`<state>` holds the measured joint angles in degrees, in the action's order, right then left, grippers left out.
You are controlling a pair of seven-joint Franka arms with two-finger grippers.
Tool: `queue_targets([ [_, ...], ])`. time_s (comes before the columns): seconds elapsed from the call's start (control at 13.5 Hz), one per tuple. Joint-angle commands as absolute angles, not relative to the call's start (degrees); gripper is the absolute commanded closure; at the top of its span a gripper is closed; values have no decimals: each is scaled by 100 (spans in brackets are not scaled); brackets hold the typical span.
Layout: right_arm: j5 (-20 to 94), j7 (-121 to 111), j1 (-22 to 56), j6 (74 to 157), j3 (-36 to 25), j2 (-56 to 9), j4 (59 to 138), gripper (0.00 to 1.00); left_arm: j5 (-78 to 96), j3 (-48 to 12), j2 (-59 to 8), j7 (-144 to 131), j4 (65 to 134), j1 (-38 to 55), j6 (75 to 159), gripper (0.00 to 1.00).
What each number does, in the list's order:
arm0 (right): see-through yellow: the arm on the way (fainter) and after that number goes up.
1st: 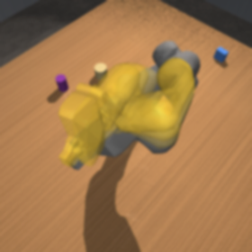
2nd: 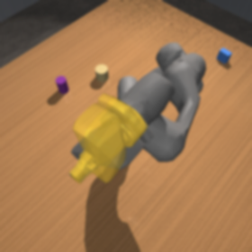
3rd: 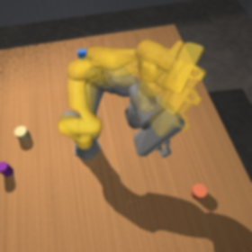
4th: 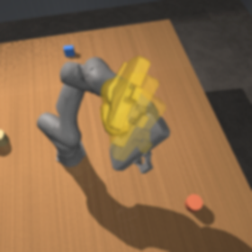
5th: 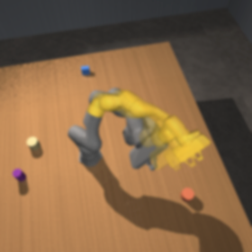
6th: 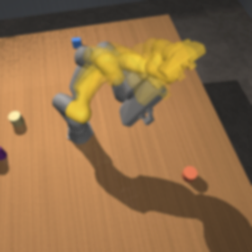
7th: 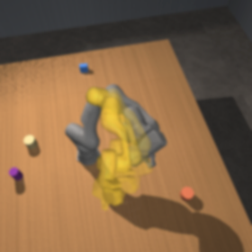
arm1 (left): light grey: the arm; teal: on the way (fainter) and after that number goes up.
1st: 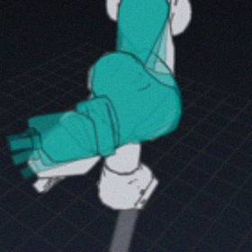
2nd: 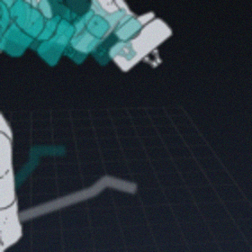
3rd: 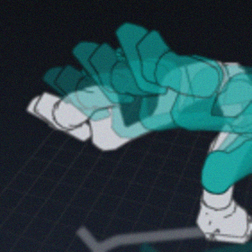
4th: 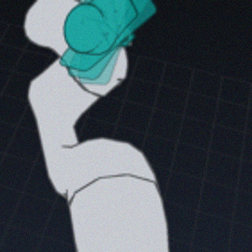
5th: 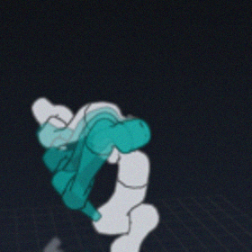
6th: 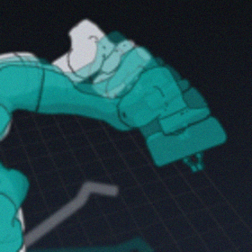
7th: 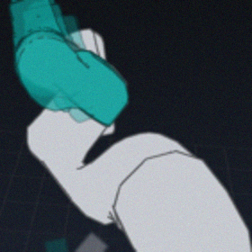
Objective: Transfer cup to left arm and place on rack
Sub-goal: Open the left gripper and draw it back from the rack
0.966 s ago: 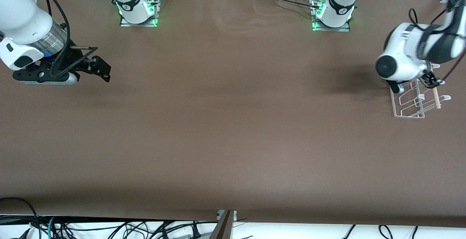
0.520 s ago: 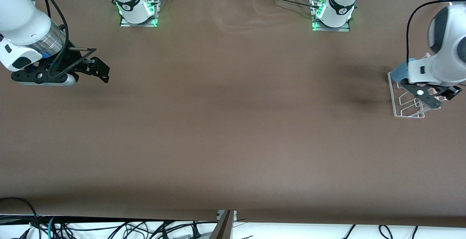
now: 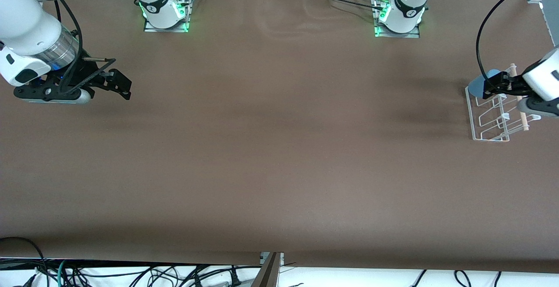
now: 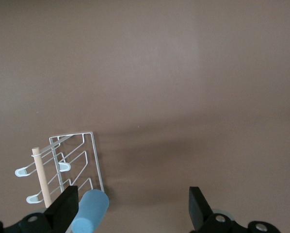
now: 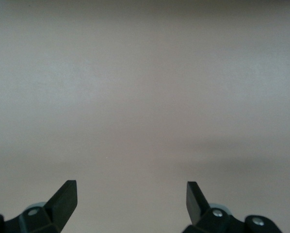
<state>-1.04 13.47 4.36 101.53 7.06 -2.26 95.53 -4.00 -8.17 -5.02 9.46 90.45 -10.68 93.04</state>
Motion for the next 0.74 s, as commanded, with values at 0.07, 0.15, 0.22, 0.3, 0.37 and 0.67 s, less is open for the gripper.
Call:
queue_targets([
  [0.07,-185,1318,492,10160,659,-229,9510,1,-45,-756,-580,-208,8439,-783,8992,0],
  [0.15,-185,1318,492,10160,659,-229,9510,1,43,-712,-580,-272,8411,-695,8887,0],
  [0.22,-185,1318,492,10160,659,-229,9510,1,44,-695,-554,-325,8411,-633,8886,0],
  [0.3,-185,1318,492,10160,659,-229,9510,1,35,-694,-536,-360,8411,-624,8886,0],
  [0.37,-185,1318,492,10160,659,-229,9510,1,18,-712,-571,-360,8402,-624,8886,0],
  [0.67,-185,1318,492,10160,659,-229,9510,1,0,-729,-624,-352,8394,-642,8877,0],
])
